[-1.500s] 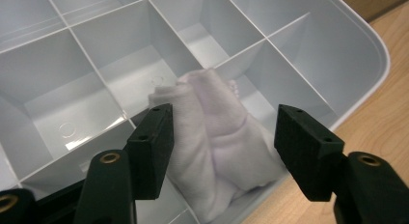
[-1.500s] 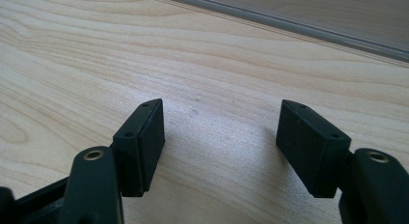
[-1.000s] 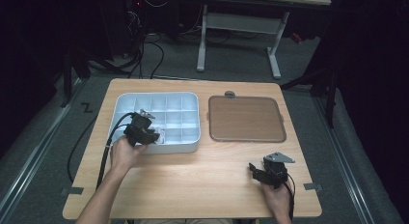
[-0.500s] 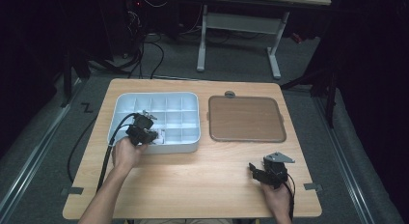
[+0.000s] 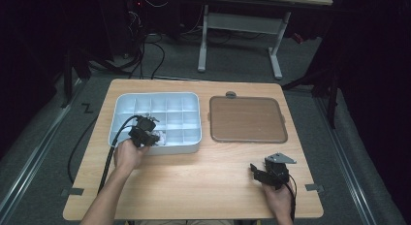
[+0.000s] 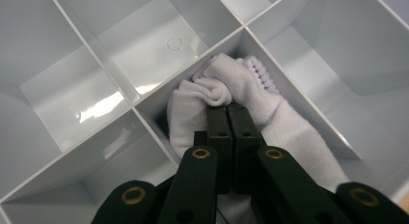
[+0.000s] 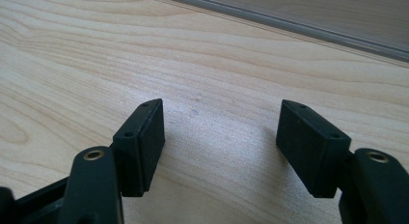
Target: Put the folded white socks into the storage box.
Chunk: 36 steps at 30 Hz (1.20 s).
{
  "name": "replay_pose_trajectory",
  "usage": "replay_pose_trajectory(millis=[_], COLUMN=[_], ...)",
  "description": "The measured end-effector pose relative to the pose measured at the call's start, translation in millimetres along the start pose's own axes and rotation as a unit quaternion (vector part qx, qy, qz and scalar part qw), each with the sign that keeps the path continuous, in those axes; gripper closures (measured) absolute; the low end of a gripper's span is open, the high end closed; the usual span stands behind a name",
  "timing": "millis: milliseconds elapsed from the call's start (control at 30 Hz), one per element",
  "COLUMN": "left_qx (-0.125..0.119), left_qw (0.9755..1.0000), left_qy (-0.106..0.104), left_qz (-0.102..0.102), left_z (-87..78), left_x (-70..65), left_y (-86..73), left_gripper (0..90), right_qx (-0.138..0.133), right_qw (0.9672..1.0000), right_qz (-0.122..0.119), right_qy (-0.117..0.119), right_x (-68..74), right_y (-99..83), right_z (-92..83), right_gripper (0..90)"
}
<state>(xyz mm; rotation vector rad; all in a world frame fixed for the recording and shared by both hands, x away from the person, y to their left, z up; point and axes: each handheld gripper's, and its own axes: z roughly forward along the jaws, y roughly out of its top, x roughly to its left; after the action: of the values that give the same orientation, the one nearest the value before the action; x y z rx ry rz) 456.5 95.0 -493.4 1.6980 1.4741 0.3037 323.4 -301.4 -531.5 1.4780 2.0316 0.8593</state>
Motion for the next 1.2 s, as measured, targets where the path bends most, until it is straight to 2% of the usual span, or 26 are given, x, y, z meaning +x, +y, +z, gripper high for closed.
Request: replay_pose_trajectory(millis=[167, 400, 700, 900, 1200], left_qx=[-0.008, -0.011, -0.026, -0.037, -0.053], left_qw=[0.9998, 0.9998, 0.9989, 0.9985, 0.9975], left_qy=[-0.013, -0.015, -0.027, -0.030, -0.030], left_qz=[-0.012, -0.010, -0.028, -0.026, -0.035], left_z=[-3.9, -7.2, -13.3, -16.9, -24.9], left_x=[3.5, 2.7, 2.3, 1.3, 3.2], left_y=[1.4, 2.3, 5.3, 6.6, 9.9], left_gripper=[85.3, 77.3, 65.4, 58.4, 50.4], right_qx=[0.000, 0.000, 0.001, 0.000, 0.000], right_qw=[1.0000, 1.0000, 1.0000, 1.0000, 1.0000], right_qz=[0.000, 0.000, 0.001, 0.001, 0.001], right_qy=[0.000, 0.000, 0.000, 0.000, 0.000], right_x=[0.0, 0.0, 0.0, 0.0, 0.0], right_y=[0.0, 0.0, 0.0, 0.0, 0.0], right_z=[0.0, 0.0, -0.1, -0.1, -0.1], right_gripper=[34.7, 34.7, 34.7, 34.7, 34.8])
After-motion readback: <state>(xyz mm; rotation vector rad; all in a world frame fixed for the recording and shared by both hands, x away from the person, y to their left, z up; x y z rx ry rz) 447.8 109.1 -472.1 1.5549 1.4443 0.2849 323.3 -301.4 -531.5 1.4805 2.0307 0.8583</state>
